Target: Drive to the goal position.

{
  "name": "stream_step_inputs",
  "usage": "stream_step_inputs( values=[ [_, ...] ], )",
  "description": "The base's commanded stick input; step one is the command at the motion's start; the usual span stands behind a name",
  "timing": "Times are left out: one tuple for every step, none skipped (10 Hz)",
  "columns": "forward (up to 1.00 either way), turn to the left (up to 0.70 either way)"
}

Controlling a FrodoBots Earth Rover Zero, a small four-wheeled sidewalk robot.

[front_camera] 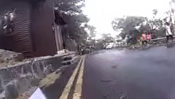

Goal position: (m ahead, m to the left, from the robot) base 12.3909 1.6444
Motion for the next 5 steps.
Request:
stream_step_inputs(
  values=[
    [0.5,0.0],
    [0.5,0.0],
    [0.5,0.0],
    [0.5,0.0],
    [0.5,0.0]
  ],
)
